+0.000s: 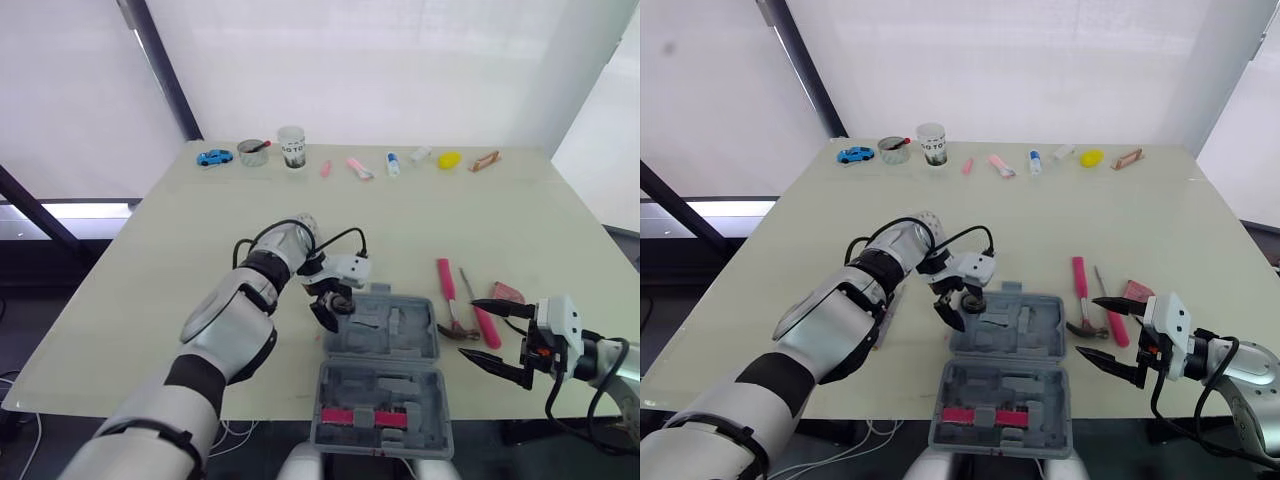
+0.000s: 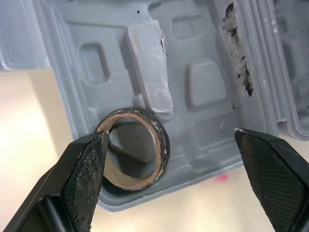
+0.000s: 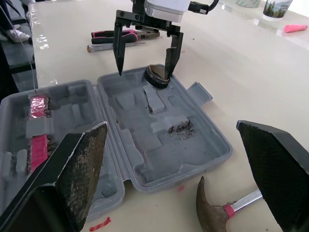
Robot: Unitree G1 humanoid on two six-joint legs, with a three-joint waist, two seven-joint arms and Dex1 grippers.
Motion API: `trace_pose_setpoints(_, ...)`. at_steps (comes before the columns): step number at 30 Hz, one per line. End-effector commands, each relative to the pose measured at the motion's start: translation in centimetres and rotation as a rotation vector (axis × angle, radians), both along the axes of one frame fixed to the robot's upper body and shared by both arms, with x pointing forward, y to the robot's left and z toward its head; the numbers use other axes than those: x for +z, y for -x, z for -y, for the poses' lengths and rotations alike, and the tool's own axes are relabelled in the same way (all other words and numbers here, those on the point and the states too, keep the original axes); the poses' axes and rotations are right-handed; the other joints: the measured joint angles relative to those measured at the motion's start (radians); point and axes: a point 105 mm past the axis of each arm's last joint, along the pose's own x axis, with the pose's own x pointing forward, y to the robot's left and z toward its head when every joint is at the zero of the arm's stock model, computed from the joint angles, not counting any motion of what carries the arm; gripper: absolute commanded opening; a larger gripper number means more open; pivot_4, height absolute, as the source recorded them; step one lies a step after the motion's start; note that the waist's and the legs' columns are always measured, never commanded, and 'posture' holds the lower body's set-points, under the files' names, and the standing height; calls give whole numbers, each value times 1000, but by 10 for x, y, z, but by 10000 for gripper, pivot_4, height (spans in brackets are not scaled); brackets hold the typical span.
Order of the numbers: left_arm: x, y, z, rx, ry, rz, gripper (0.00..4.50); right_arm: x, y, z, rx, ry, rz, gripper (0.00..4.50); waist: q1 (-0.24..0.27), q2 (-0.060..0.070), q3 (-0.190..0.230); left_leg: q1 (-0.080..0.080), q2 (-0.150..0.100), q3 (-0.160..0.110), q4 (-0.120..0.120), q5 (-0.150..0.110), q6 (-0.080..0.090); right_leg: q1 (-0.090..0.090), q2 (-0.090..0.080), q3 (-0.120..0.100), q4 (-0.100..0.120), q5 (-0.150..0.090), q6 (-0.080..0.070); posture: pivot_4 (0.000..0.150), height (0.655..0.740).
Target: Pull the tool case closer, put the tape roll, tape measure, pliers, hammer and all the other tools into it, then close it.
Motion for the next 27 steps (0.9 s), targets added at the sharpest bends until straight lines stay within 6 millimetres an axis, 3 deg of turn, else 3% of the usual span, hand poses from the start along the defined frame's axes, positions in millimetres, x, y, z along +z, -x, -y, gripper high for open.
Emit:
trace_pose_setpoints(1,17,2,5,-70,13,9,44076,6,1,-2,6,-2,33,45000,0,0,0,0,0,0,0,0,0,0,0,0,0,0,0,1500,7400)
trace_pose_setpoints(10,29,15,1,-94,106,-22,44076,4,0,-2,-3,-7,37,45000,-2,0,0,0,0,0,0,0,0,0,0,0,0,0,0,1500,7400)
trace_pose_setpoints(15,30,21,-1,-64,303,-61,44076,4,-1,-1,-16,-13,51,45000,0,0,0,0,0,0,0,0,0,0,0,0,0,0,0,1500,7400)
trace_pose_setpoints(18,39,21,1,-17,532,-72,44076,4,-2,0,-27,-18,59,45000,-4,0,0,1,0,0,0,0,0,0,0,1,0,0,0,1500,7400)
trace_pose_setpoints(27,57,7,-19,214,983,22,44076,4,-3,0,-61,-26,86,45000,0,0,0,1,0,0,0,0,0,0,0,0,0,0,0,1500,7400)
